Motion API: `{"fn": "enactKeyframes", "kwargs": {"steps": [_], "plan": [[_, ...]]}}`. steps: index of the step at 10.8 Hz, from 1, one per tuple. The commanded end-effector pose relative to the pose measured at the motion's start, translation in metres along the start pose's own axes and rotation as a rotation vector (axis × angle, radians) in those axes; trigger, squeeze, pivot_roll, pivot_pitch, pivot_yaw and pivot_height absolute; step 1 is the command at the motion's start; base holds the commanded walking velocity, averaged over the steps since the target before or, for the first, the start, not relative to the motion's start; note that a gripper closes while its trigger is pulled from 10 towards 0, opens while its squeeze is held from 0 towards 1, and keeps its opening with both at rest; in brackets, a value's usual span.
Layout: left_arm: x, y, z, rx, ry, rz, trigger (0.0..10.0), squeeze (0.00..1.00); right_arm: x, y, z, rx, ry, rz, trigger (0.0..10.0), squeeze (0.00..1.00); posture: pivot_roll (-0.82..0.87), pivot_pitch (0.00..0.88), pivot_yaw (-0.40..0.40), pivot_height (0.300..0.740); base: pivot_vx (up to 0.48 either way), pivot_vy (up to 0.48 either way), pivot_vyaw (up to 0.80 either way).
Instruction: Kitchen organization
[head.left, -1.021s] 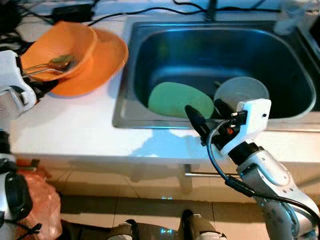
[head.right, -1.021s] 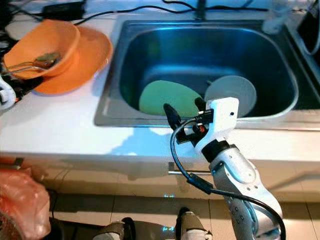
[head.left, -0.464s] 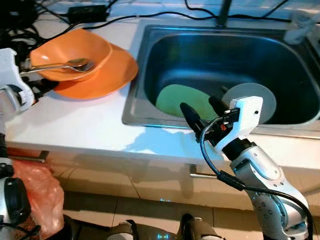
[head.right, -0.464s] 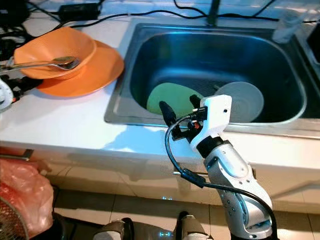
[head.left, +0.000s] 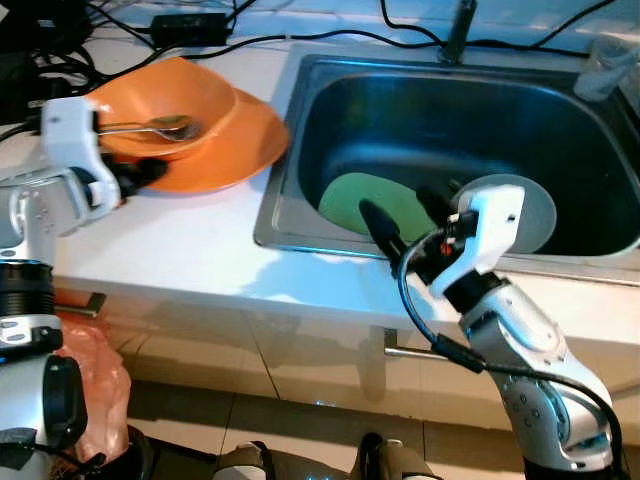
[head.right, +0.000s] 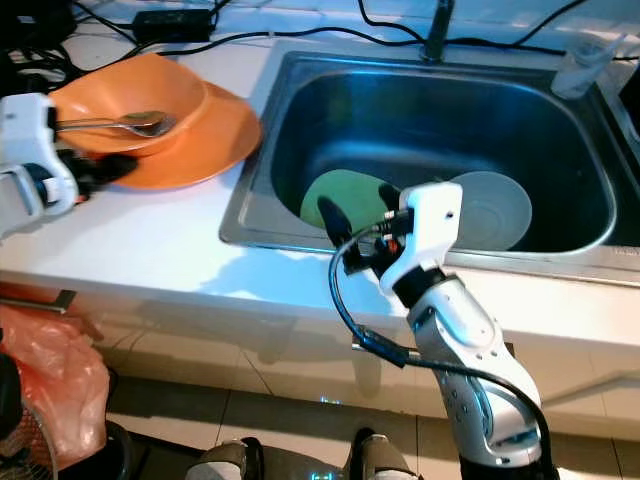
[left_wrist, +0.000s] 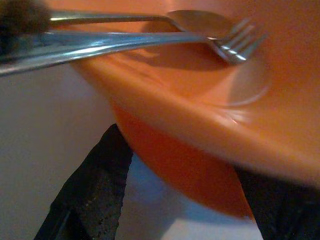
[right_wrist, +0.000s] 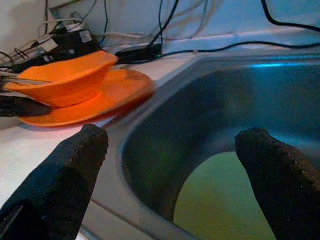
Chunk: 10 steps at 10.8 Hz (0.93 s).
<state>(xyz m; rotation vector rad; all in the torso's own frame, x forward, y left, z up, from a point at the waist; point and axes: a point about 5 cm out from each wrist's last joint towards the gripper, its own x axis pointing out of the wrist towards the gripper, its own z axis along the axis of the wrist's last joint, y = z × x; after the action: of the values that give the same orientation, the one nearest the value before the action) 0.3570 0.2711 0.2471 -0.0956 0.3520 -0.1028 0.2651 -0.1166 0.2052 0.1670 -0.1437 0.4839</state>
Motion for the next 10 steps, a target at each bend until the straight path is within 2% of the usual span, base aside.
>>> {"fn": "enactKeyframes", "kwargs": {"steps": [1,3,4,7,8,9,10], "plan": [[-0.001,-0.007,0.000,0.011,0.004,-0.053,10.0,0.00,0.000,-0.002,0.001,-0.010,-0.008,0.000,10.0,0.00,-0.04,0.124,0.031,0.740,0.000,0.000,0.00],[-0.006,-0.026,0.001,0.049,0.019,-0.186,10.0,0.00,0.004,-0.004,0.001,-0.017,-0.014,0.010,10.0,0.00,-0.03,0.111,0.021,0.740,0.000,0.000,0.00],[-0.007,-0.027,0.002,0.062,0.021,-0.199,10.0,0.00,0.005,-0.004,0.001,-0.018,-0.015,0.012,10.0,0.00,-0.03,0.107,0.020,0.740,0.000,0.000,0.00],[-0.022,-0.045,0.018,0.136,-0.015,-0.341,10.0,0.00,0.010,-0.005,0.002,-0.023,-0.022,0.028,10.0,0.00,-0.02,0.093,0.009,0.740,0.000,0.000,0.00],[-0.024,-0.049,0.020,0.137,-0.026,-0.372,10.0,0.00,0.011,-0.006,0.002,-0.023,-0.023,0.031,10.0,0.00,-0.02,0.089,0.004,0.740,0.000,0.000,0.00],[-0.031,-0.058,0.030,0.093,-0.076,-0.452,10.0,0.00,0.013,-0.005,0.002,-0.025,-0.025,0.040,10.0,0.00,-0.01,0.085,-0.003,0.740,0.000,0.000,0.00],[-0.033,-0.060,0.033,0.096,-0.102,-0.465,10.0,0.00,0.015,-0.005,0.002,-0.025,-0.027,0.049,10.0,0.00,-0.01,0.081,-0.010,0.740,0.000,0.000,0.00]]}}
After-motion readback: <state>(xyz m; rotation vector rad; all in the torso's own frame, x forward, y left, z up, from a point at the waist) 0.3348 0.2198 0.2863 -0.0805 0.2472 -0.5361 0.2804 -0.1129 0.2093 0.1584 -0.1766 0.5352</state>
